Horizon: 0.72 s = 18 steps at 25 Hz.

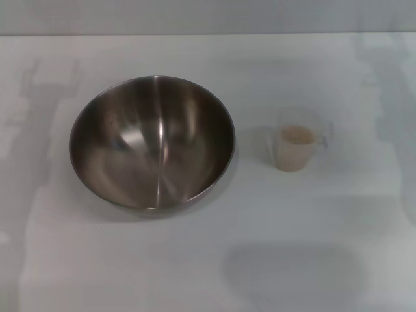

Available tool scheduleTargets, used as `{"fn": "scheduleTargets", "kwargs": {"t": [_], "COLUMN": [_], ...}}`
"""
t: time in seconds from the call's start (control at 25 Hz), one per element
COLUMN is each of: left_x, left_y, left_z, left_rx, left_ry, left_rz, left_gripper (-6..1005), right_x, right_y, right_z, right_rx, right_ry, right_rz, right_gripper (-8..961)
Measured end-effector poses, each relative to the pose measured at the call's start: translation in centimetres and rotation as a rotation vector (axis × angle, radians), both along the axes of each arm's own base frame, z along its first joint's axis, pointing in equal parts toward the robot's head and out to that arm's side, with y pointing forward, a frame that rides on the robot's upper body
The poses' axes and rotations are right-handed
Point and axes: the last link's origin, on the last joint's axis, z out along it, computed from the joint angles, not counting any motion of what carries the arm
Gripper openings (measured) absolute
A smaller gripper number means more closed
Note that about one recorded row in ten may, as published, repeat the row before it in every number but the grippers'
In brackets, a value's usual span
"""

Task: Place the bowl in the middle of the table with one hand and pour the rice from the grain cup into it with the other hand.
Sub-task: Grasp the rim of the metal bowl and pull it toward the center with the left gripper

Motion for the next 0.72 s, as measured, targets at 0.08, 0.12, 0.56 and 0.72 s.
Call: {"fn": "scheduleTargets", "kwargs": {"t": [0.08,0.12,0.56,0.72], "left_x": [0.0,0.2,3.4,5.9], "left_y": [0.3,0.6,6.1,5.2], "left_z": [0.0,0.3,3.6,4.7], "left_rx": [-0.012,-0.019,-0.372,-0.587], "left_ry": [-0.007,-0.014,-0.130,-0.058], "left_rz": [0.014,0.024,0.436,0.646], "left_gripper": [797,795,771,763], "right_x": [0.1,0.1,0.3,0.4], "right_y": [0.0,0.0,-0.1,-0.1], "right_z": [0.0,0.0,-0.1,-0.1], "right_rx": [-0.002,-0.002,-0.003,-0.004], "right_ry": [-0.001,-0.001,0.000,0.000], "right_rz": [-0.004,-0.004,-0.011,-0.015], "right_gripper": [654,654,655,654]}}
